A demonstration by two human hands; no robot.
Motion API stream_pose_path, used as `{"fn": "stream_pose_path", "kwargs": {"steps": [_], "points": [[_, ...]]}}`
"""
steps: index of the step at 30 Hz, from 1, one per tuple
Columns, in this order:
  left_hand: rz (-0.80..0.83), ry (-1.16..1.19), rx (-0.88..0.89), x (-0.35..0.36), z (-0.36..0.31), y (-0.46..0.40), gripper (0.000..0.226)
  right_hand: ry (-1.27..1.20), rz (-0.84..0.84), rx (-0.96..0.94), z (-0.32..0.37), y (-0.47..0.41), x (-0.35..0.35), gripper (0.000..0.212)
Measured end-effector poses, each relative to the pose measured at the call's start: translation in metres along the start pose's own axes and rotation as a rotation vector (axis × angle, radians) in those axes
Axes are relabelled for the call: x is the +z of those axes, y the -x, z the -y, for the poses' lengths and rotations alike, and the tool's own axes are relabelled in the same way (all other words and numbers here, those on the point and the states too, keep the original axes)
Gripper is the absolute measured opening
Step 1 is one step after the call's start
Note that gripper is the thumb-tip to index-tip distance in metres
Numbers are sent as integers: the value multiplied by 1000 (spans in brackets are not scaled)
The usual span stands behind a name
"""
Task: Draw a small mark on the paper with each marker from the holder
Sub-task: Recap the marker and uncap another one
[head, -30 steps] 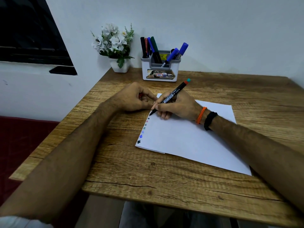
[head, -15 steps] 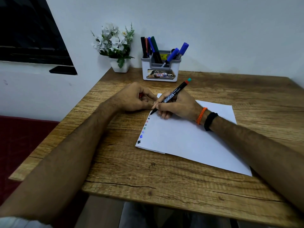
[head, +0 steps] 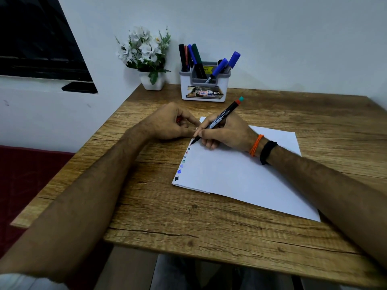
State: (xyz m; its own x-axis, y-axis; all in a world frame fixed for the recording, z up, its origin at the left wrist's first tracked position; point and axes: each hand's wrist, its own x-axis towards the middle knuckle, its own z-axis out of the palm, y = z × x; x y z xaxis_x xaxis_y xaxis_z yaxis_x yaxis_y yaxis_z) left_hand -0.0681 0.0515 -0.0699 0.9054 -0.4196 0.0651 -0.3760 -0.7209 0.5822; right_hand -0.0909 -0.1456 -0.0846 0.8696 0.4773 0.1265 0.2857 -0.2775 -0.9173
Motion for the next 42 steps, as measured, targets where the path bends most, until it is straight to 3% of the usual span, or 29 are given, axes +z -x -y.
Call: {"fn": "stream_pose_path", "kwargs": {"steps": [32,42], "points": [[-5,-5,17,0,1,0,25,3,14,-28,-1,-1,-1,10],[1,-4,-4,0,1,-1,25,-145,-37,-39,-1,-3,-4,11]]}}
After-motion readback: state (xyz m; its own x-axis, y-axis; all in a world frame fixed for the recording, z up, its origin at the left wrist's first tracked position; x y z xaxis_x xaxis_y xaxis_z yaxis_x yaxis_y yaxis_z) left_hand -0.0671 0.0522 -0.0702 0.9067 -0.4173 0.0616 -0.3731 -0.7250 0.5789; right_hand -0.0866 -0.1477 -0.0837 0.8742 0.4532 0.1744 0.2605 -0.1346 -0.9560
